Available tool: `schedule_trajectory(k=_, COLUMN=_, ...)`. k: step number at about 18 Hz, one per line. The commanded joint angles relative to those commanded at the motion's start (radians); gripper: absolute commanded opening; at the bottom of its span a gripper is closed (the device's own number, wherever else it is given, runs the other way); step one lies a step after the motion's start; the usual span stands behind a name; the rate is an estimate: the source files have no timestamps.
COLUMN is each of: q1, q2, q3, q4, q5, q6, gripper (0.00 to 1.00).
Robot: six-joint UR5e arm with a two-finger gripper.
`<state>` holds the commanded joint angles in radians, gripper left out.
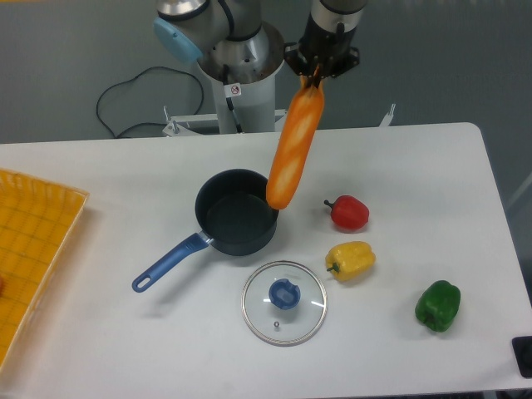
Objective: Place the long bread in the pot
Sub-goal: 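Lower the bread end-first into the dark blue saucepan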
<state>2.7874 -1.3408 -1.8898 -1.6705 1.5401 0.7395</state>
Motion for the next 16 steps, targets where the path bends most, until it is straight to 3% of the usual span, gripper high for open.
schedule_trajectory(k=6, q1=-0.089, q2=0.008, q3=-0.029, q4=0.003, q5=0.0, q6=-0.095, gripper=0.18)
schedule_trajectory(k=16, q1=-0.135, q2=-0.021, q3=-0.071, q4=0.012, q5=0.026, q6=-0.129, gripper=0.18)
